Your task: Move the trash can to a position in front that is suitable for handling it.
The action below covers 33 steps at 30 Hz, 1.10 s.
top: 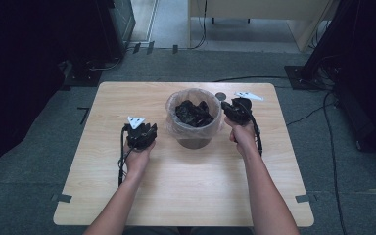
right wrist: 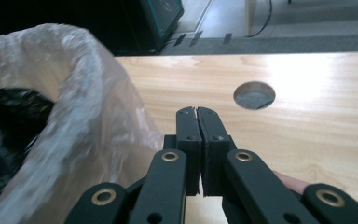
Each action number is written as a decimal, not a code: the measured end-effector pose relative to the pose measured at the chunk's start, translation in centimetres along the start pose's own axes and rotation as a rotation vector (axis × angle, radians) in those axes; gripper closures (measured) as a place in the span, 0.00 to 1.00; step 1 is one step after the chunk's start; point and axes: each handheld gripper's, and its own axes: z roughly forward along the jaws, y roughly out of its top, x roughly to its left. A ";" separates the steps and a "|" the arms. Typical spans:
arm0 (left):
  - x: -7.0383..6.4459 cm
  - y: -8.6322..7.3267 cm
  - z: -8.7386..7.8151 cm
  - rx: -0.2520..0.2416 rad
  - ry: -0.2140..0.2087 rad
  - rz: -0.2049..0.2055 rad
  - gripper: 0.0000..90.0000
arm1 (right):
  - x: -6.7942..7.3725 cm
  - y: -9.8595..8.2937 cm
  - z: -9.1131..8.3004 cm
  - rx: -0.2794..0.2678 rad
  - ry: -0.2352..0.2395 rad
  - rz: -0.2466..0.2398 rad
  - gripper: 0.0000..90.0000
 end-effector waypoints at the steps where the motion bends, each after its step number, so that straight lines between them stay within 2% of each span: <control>1: -0.3 0.2 0.4 -0.003 0.002 0.005 0.84 | 0.1 0.0 0.2 0.004 0.003 -0.003 0.99; 3: -0.9 0.8 1.2 -0.007 0.005 0.025 0.88 | 0.4 0.0 0.6 0.004 0.012 -0.016 0.99; 7: -1.4 2.0 2.5 0.003 -0.020 -0.013 0.93 | 0.9 0.0 0.9 0.009 0.019 -0.046 0.99; 10: -1.6 2.6 2.9 0.033 -0.104 -0.054 0.93 | 1.2 -0.1 0.9 0.007 0.037 -0.061 1.00; 12: -2.2 2.8 2.9 0.035 -0.135 -0.028 0.92 | 1.4 -0.1 0.8 0.015 0.052 -0.063 1.00; 14: -2.6 2.9 2.8 0.034 -0.107 -0.002 0.97 | 1.6 -0.3 0.8 0.031 0.101 -0.058 1.00; 17: -2.2 2.9 2.8 0.030 -0.106 -0.005 1.00 | 2.3 -0.6 0.5 0.037 0.098 -0.096 1.00; 19: -2.0 2.7 2.5 0.030 -0.118 0.016 1.00 | 2.8 -0.8 0.1 0.039 0.092 -0.129 1.00; 21: -2.1 2.4 2.1 0.022 -0.126 0.045 1.00 | 3.0 -1.2 -0.3 0.038 0.093 -0.140 1.00; 23: -2.2 2.1 1.6 0.020 -0.134 0.071 1.00 | 3.1 -1.6 -0.8 0.031 0.096 -0.133 1.00; 25: -2.3 1.8 1.2 0.019 -0.138 0.080 1.00 | 3.1 -2.0 -1.1 0.030 0.102 -0.120 1.00; 33: -2.1 0.6 -0.8 0.025 -0.145 0.078 1.00 | 4.3 -3.2 -2.9 0.055 0.096 -0.107 1.00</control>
